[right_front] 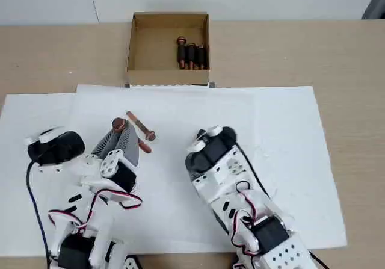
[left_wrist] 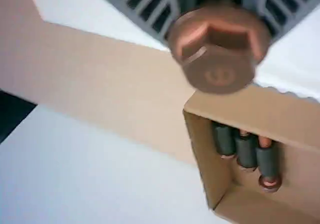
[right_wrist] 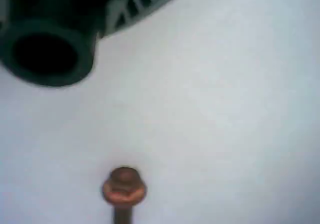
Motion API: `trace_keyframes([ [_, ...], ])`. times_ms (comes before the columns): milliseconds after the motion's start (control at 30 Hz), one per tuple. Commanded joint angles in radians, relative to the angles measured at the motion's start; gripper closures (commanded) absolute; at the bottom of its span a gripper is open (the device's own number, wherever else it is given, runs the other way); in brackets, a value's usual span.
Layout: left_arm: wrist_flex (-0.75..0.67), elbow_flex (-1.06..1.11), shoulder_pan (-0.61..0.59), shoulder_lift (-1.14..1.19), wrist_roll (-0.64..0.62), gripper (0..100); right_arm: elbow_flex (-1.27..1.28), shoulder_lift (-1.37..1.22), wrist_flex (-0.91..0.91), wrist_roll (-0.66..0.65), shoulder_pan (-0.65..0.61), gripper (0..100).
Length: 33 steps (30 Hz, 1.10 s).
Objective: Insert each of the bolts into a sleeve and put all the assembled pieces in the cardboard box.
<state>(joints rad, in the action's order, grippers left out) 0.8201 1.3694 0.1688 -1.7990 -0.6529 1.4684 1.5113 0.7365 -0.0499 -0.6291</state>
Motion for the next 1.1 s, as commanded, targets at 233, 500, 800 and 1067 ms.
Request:
trace_keyframes([
  [233,-0.052,0.007,0.176,-0.011,-0.077,99,0.017,0.01,-0.108,-0.141,-0.093,99.6],
  [500,-0.052,0.008,0.195,-0.011,-0.077,99,0.009,0.01,-0.108,-0.149,-0.117,99.6],
  [800,-0.054,0.044,0.189,-0.011,-0.077,99,-0.014,0.01,-0.11,-0.149,-0.14,99.6],
  [1067,-0.157,0.116,0.189,-0.012,-0.077,99,-0.049,0.01,-0.101,-0.15,-0.14,99.6],
])
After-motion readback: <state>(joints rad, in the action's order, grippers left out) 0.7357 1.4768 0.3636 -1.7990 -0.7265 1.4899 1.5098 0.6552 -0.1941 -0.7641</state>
